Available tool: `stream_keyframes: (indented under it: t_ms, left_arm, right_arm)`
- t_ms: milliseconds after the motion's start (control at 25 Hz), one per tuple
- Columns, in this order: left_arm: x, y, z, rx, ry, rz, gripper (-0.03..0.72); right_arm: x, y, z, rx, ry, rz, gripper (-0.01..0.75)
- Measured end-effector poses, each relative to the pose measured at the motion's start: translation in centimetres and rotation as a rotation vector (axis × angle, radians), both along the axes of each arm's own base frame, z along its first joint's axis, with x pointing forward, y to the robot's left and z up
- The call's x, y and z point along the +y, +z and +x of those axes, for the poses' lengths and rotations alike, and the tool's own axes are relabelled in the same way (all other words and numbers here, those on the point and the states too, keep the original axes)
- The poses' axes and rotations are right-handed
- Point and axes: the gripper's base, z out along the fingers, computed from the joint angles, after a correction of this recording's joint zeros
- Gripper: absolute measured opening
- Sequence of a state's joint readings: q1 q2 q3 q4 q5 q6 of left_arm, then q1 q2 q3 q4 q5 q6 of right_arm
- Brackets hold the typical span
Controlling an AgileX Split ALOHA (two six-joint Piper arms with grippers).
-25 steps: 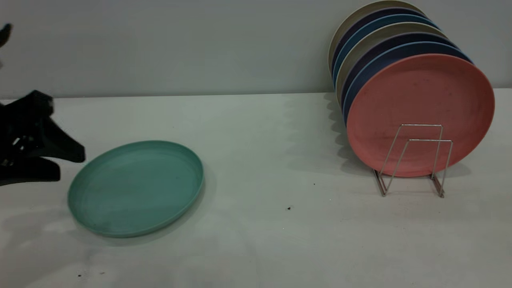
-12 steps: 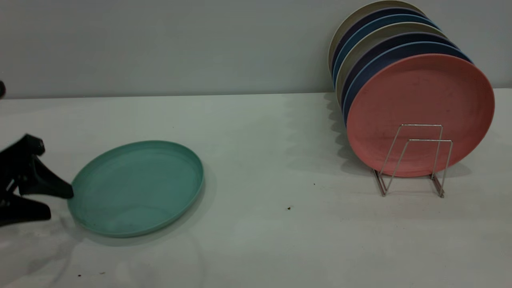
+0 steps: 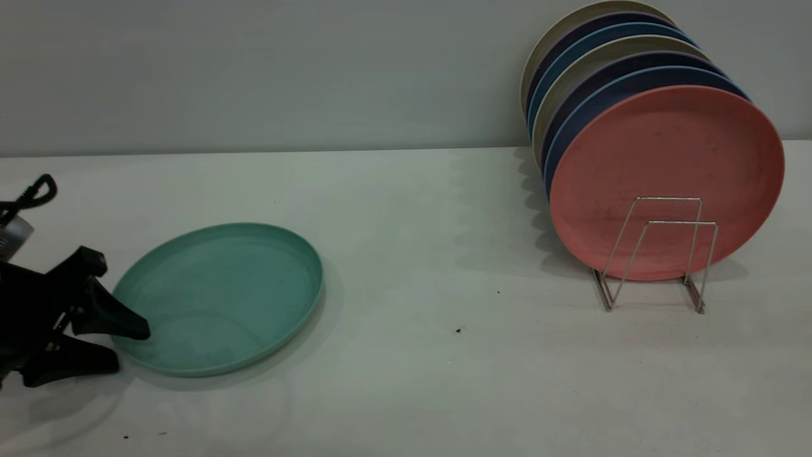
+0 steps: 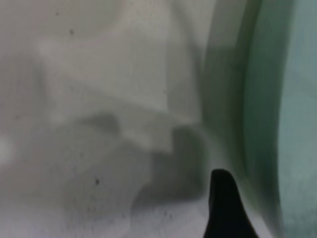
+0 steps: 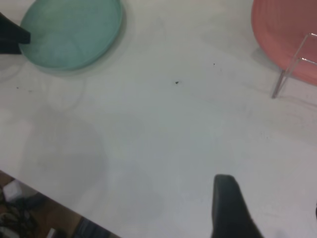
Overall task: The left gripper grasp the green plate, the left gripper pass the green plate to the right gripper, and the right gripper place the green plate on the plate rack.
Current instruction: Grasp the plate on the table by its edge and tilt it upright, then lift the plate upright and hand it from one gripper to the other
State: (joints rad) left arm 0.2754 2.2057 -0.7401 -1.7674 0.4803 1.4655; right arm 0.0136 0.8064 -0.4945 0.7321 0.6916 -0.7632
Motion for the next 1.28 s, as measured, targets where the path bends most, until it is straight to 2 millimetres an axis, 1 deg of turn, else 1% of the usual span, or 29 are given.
stream_keyframes:
  t_ms: [80, 160, 200, 320, 360, 400, 480, 640, 800, 1000, 1160, 1280]
  left_arm:
    - [0.0, -0.4, 0.2, 0.001, -0.002, -0.01, 0.444]
    - [0.0, -0.7, 0.5, -0.005, -0.007, -0.016, 0.386]
    - [0.0, -0.7, 0.6, -0.006, -0.007, -0.016, 0.334]
    - [0.1, -1.0, 0.7, -0.003, -0.01, -0.014, 0.131]
    - [0.1, -1.0, 0.8, -0.006, -0.01, -0.011, 0.077]
    - [0.1, -1.1, 0.8, -0.009, -0.014, -0.008, 0.041]
    - [0.2, -1.1, 0.8, -0.01, -0.024, 0.005, 0.021]
    - [0.4, -1.0, 1.1, -0.032, -0.045, 0.034, 0.016]
    - [0.7, 0.0, 1.6, -0.084, -0.082, 0.088, 0.016]
    - [0.9, 3.0, 3.7, -0.234, -0.153, 0.17, 0.016]
    - [-0.3, 5.4, 5.1, -0.344, -0.248, 0.221, 0.016]
    - [-1.7, 6.5, 5.5, -0.4, -0.36, 0.231, 0.016]
  right_arm:
    - [0.0, 0.0, 0.0, -0.001, -0.001, 0.001, 0.431]
    - [0.0, 0.0, 0.0, -0.001, -0.001, 0.001, 0.431]
    - [0.0, 0.0, 0.0, -0.001, -0.001, 0.001, 0.431]
    - [0.0, 0.0, 0.0, -0.001, -0.001, 0.001, 0.431]
    - [0.0, 0.0, 0.0, -0.001, -0.001, 0.003, 0.431]
    - [0.0, 0.0, 0.0, 0.0, -0.002, 0.005, 0.431]
    - [0.1, 0.1, 0.0, 0.0, -0.005, 0.02, 0.431]
    - [0.4, 0.2, 0.0, 0.012, -0.009, 0.077, 0.431]
    - [0.7, -0.1, 0.5, 0.044, 0.004, 0.121, 0.431]
    - [1.2, -1.2, 2.3, 0.09, 0.038, 0.177, 0.431]
    - [1.7, -2.5, 4.2, 0.093, 0.08, 0.218, 0.431]
    - [1.9, -3.5, 5.7, 0.097, 0.083, 0.257, 0.431]
